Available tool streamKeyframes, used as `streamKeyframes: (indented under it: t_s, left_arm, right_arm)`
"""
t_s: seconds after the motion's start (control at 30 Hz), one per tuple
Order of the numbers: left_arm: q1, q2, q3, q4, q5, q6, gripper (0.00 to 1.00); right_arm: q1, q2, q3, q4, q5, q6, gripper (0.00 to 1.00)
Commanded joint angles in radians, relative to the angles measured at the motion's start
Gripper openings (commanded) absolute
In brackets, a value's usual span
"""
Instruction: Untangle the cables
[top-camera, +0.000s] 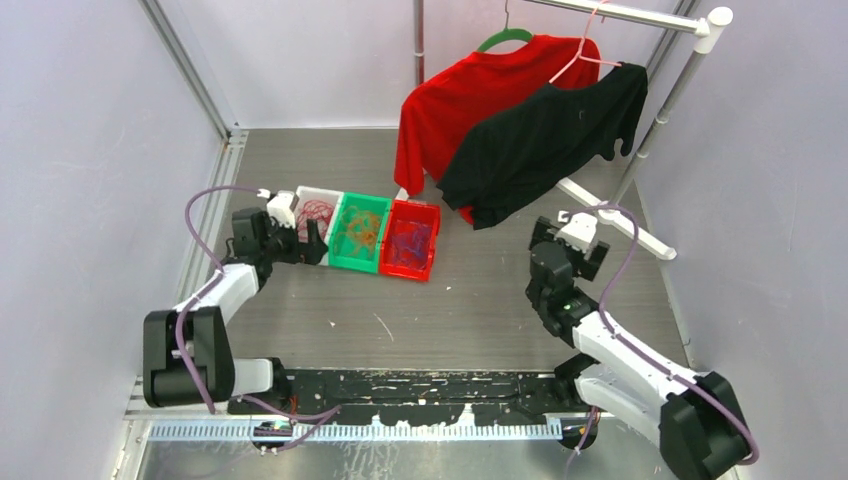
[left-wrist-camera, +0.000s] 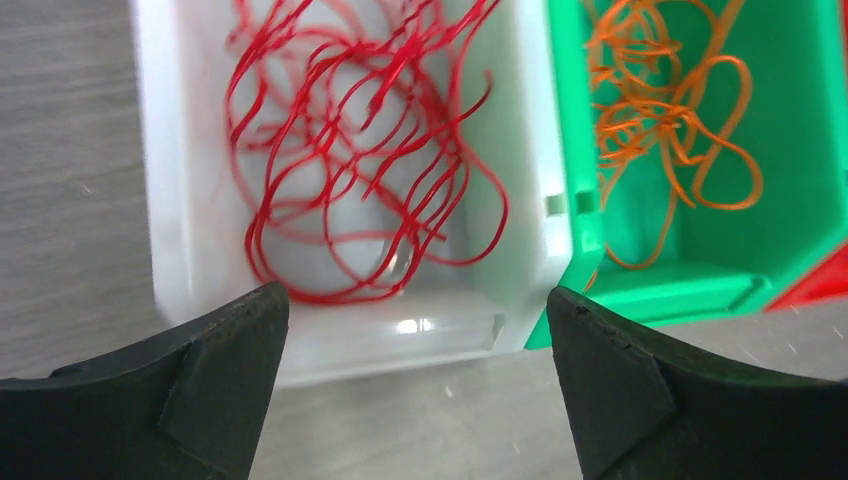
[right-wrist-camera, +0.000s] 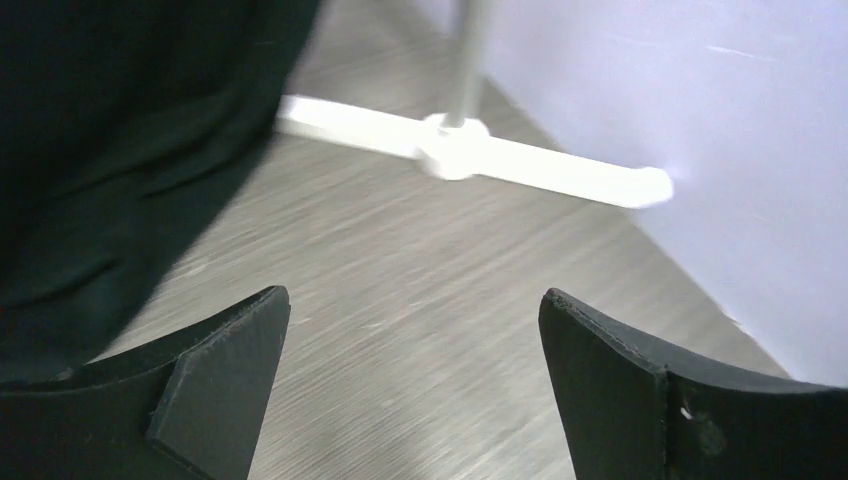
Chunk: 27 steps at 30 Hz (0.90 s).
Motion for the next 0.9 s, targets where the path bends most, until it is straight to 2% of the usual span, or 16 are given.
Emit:
streamKeyframes:
  t_s: [0.0,0.1,0.23,0.3,0.4,0.5,0.57,0.63,0.67,0.83,0.87]
  left_arm:
    - [0.008,0.1,-0.049,0.466,-0.078,-0.036,1.0]
    - [0.009,0.163,-0.108,0.617,-0.079,-0.06,1.0]
    - [0.009,0.243,-0.19,0.863,-0.074,-0.079,1.0]
    - [0.008,0.224,-0.185,0.812,-0.069,-0.067,1.0]
    - [0.008,0.231,-0.208,0.874,-0.071,-0.073,1.0]
    - [0.007,0.223,-0.251,0.934,-0.069,-0.066,1.0]
    - [0.008,0.245,-0.306,1.04,-0.072,-0.063,1.0]
    - [0.007,0.323,-0.374,1.282,-0.101,-0.093,1.0]
    - [0.009,0.336,-0.394,1.345,-0.106,-0.099,1.0]
    - [0.009,0.313,-0.379,1.273,-0.169,-0.112,0.99]
    - [0.009,0.314,-0.375,1.265,-0.171,-0.114,1.0]
  right_arm:
    - [-0.19,0.031,-0.043,0.167,0.096,0.016,1.0]
    - [-0.311,0.094,-0.092,0.245,0.026,0.082,1.0]
    - [-0.396,0.212,-0.134,0.404,-0.118,0.102,1.0]
    - [-0.401,0.301,-0.136,0.514,-0.136,0.096,1.0]
    - [-0.404,0.436,-0.125,0.634,-0.172,0.056,1.0]
    - [-0.406,0.501,-0.104,0.673,-0.222,0.051,1.0]
    - [-0.406,0.547,-0.11,0.737,-0.235,0.051,1.0]
    - [-0.407,0.582,-0.112,0.785,-0.279,0.028,1.0]
    - [-0.407,0.584,-0.111,0.782,-0.323,0.019,1.0]
    - [-0.415,0.693,-0.129,0.923,-0.501,-0.054,1.0]
    - [-0.42,0.679,-0.117,0.852,-0.501,-0.036,1.0]
